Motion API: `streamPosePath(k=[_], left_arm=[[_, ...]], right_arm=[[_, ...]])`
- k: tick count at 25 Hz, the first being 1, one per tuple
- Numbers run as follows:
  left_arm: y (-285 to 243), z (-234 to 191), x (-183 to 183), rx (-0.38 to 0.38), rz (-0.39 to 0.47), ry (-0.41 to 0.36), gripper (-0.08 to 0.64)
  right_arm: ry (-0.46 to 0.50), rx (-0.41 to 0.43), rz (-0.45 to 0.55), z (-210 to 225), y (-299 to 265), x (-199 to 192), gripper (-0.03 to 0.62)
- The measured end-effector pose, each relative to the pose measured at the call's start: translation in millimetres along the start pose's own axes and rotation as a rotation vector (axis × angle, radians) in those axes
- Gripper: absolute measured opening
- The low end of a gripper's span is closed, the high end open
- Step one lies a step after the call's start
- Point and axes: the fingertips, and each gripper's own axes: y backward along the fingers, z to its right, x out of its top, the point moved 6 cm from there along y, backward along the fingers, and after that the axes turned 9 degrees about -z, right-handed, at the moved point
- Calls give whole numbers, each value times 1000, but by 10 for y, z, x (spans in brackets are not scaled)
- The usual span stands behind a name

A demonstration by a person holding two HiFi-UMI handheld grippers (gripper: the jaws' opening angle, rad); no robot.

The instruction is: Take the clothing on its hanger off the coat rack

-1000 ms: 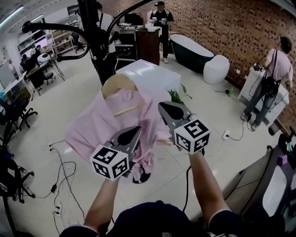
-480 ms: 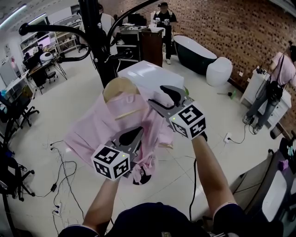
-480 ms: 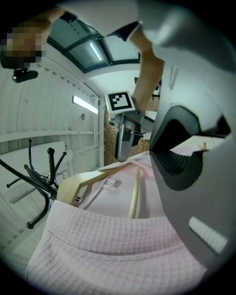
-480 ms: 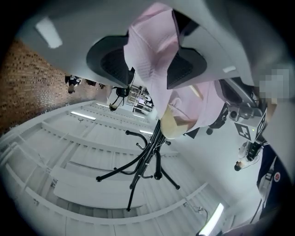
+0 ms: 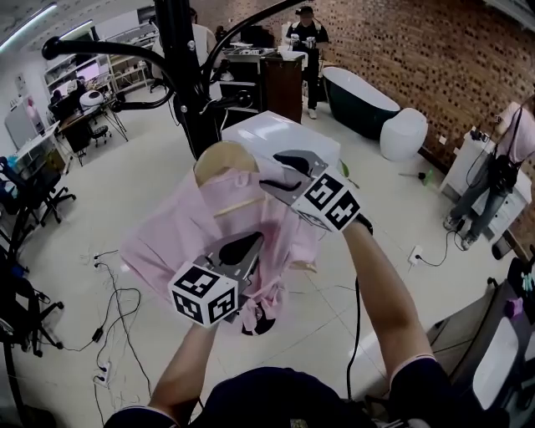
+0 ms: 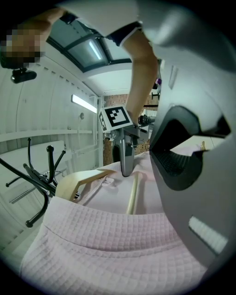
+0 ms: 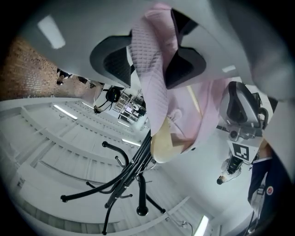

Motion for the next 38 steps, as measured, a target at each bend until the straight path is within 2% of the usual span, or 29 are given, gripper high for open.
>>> streamPosePath(k=[3, 8, 17, 24, 33, 38], left_arm=[[15, -16, -6, 5, 1, 3, 12], [-6, -59, 9, 9, 6, 4, 11], [37, -72, 30, 2, 13, -8, 11], [96, -94, 48, -10, 22, -15, 11], [47, 10, 95, -65, 33, -28, 11], [106, 91, 21, -122, 32, -35, 11]], right_arm=[[20, -3, -27, -7, -24, -13, 150], [79, -18, -48, -37, -56, -13, 112], [143, -120, -46, -57, 50, 9, 98], [154, -187, -32, 6, 192, 109, 97], [106, -279, -65, 129, 592, 9, 100], [71, -325, -113, -6, 762, -79, 100]])
